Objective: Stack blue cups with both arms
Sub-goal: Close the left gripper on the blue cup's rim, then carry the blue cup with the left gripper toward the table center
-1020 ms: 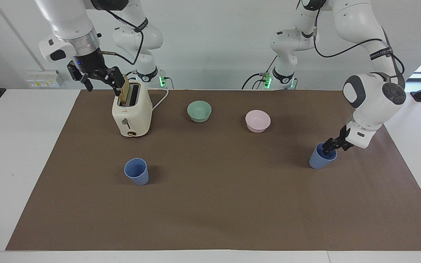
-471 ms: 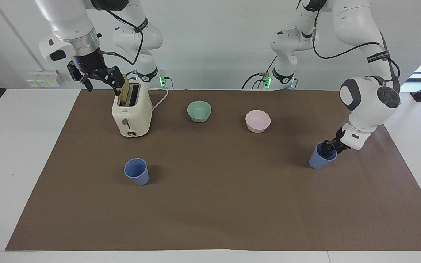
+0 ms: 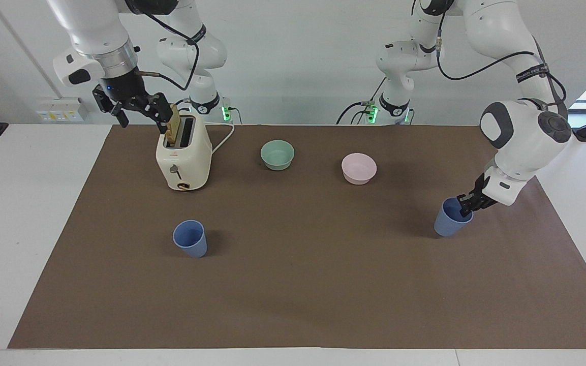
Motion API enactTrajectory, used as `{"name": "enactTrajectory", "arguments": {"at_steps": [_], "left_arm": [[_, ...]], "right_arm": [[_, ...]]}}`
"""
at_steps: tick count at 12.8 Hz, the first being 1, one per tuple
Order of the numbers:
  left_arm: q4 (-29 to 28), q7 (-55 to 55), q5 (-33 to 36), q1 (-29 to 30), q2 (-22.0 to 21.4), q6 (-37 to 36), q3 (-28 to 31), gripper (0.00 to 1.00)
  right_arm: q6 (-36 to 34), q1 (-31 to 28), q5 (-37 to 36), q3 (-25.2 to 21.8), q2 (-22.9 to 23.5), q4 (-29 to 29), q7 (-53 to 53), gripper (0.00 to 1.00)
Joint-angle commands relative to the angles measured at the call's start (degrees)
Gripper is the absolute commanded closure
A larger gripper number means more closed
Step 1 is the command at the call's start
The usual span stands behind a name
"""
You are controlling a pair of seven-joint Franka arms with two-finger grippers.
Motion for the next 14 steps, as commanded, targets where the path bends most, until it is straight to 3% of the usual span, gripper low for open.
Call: {"name": "enactTrajectory", "arguments": {"at_steps": [1, 7, 10, 14], "left_arm": [[1.9, -7.8, -0.7, -4.1, -1.2, -2.9, -0.9, 1.00], [2.7, -38.8, -0.8, -22.9, -1.4, 0.0, -1.5, 1.00], [2.0, -44.5, -1.5, -28.8, -0.2, 3.6, -1.9, 1.00], [1.6, -47.6, -1.8, -31.9, 4.0, 8.3, -1.8, 1.00]], "right_arm": [[0.9, -0.8, -0.5, 0.3, -0.6, -1.0, -2.1, 0.00], [0.9, -0.9, -0.4, 0.3, -0.6, -1.0, -2.3, 0.00], [0.8, -0.9, -0.4, 0.3, -0.6, -1.0, -2.3, 0.00], [0.9, -0.9, -0.4, 0.3, -0.6, -1.0, -2.3, 0.00]]}}
